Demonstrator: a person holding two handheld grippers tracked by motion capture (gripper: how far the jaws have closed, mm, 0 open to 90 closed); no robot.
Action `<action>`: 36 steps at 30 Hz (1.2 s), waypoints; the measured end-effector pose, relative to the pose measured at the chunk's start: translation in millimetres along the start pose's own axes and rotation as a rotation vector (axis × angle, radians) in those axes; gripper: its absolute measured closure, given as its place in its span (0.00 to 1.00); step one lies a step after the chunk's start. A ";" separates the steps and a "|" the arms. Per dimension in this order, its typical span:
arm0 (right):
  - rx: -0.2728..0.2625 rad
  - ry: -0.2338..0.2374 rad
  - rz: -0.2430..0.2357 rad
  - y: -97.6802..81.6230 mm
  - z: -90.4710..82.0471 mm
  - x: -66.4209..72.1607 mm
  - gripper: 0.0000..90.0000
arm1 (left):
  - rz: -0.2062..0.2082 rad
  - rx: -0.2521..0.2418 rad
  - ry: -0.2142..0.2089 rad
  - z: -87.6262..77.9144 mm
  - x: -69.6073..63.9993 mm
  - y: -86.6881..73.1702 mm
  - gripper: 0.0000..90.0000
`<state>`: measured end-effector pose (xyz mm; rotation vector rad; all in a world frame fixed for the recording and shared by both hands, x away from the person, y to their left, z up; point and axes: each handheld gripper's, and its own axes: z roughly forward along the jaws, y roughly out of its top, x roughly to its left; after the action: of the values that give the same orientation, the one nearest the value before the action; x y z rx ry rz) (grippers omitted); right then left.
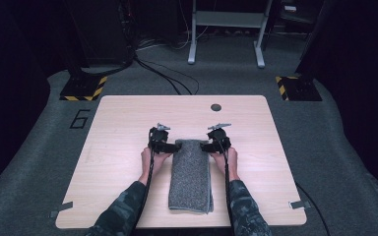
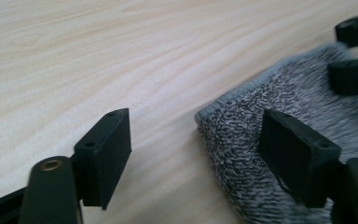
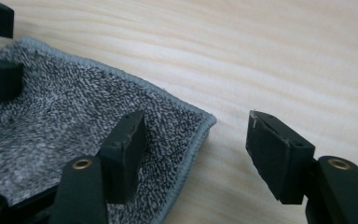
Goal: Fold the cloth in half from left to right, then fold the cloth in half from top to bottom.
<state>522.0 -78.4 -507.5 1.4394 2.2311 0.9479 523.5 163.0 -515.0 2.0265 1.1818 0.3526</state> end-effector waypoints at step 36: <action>-0.118 -0.020 -0.098 10.8 -19.3 30.5 0.97 | 0.081 -0.117 0.032 -21.6 -8.9 8.5 0.96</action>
<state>504.6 -55.1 -483.6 1.2708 2.1710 1.0099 511.8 163.1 -493.1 1.9775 1.0753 0.4845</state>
